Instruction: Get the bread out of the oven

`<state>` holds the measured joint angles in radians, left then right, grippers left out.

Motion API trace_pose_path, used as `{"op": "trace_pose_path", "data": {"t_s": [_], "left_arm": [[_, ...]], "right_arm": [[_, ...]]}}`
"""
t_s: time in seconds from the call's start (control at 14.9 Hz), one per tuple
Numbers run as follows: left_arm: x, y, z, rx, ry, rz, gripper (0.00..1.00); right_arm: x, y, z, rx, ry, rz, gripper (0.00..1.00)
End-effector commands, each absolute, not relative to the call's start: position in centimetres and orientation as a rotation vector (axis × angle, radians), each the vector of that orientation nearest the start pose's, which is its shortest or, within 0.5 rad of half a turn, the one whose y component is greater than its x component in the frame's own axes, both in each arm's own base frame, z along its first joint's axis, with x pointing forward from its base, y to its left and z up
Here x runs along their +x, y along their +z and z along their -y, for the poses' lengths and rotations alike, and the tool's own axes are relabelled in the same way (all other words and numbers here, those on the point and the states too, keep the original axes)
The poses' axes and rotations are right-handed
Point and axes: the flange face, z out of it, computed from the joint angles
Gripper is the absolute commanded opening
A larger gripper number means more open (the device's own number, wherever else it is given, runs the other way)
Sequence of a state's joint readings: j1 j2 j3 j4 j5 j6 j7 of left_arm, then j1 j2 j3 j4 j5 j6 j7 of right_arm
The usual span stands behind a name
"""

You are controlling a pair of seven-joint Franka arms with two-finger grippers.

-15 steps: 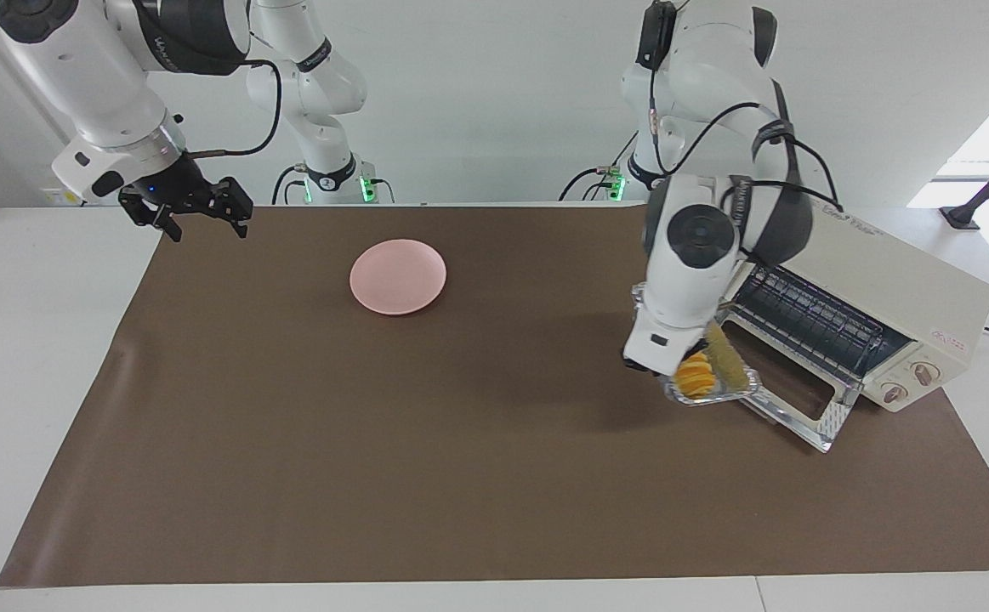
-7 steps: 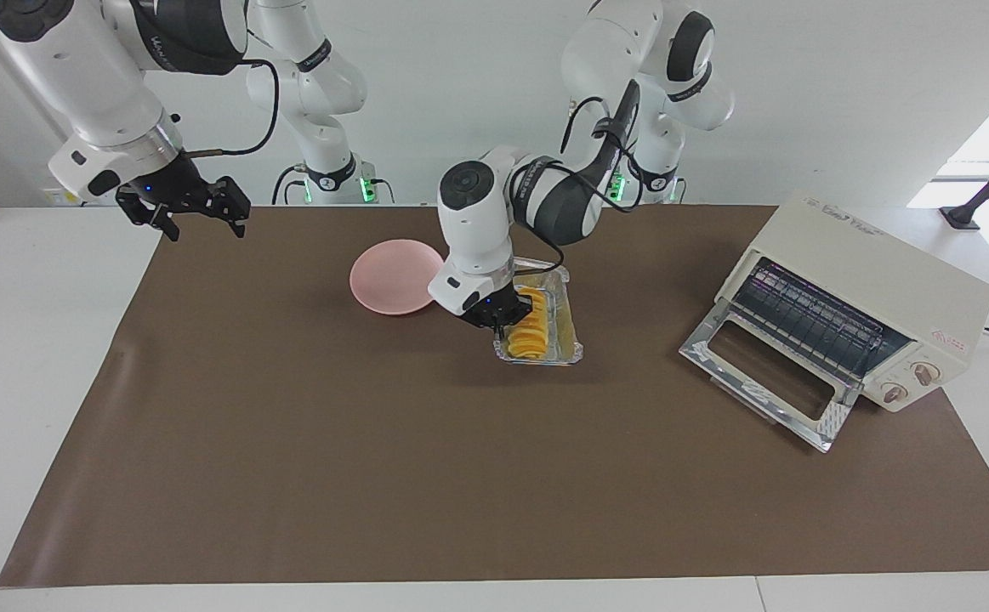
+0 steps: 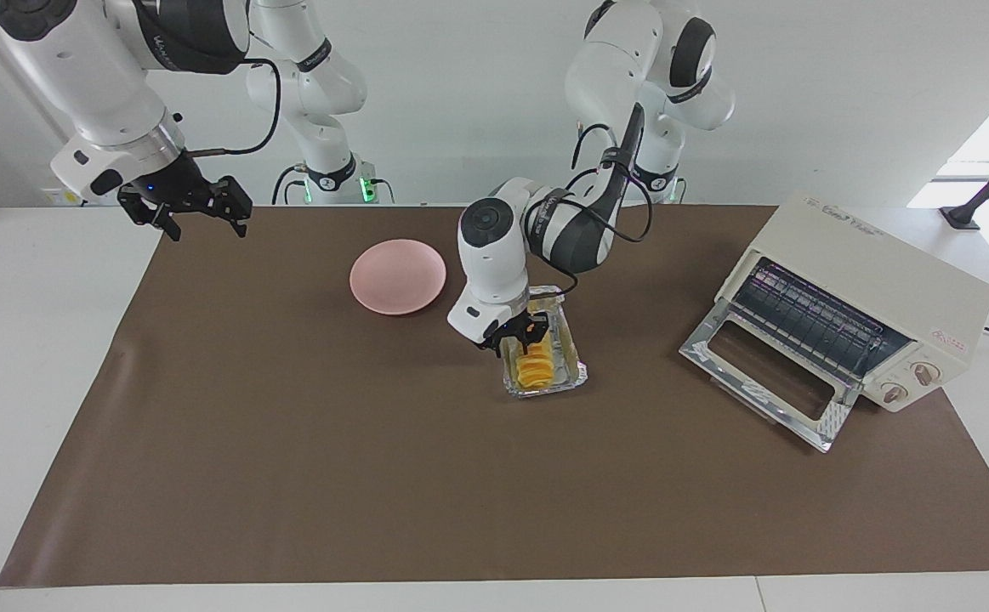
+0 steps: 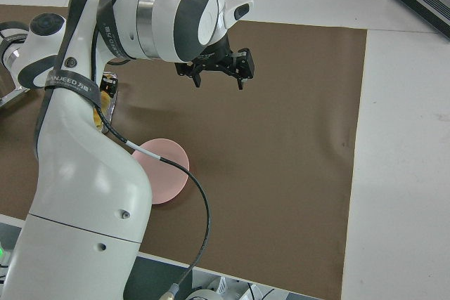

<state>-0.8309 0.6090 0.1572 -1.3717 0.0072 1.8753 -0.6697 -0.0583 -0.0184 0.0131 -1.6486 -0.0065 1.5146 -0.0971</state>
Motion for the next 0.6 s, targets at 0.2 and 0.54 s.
{"op": "trace_pose_path", "data": {"t_s": [0.2, 0.54], "left_arm": [[60.6, 46.7, 30.1, -3.045, 0.045, 0.249, 1.00], [61.9, 53.0, 10.9, -3.060, 0.275, 0.309, 1.00]], "right_arm": [[53.3, 56.8, -4.1, -3.125, 0.123, 0.081, 1.00], [56.0, 51.2, -15.2, -3.089, 0.082, 0.065, 1.00]]}}
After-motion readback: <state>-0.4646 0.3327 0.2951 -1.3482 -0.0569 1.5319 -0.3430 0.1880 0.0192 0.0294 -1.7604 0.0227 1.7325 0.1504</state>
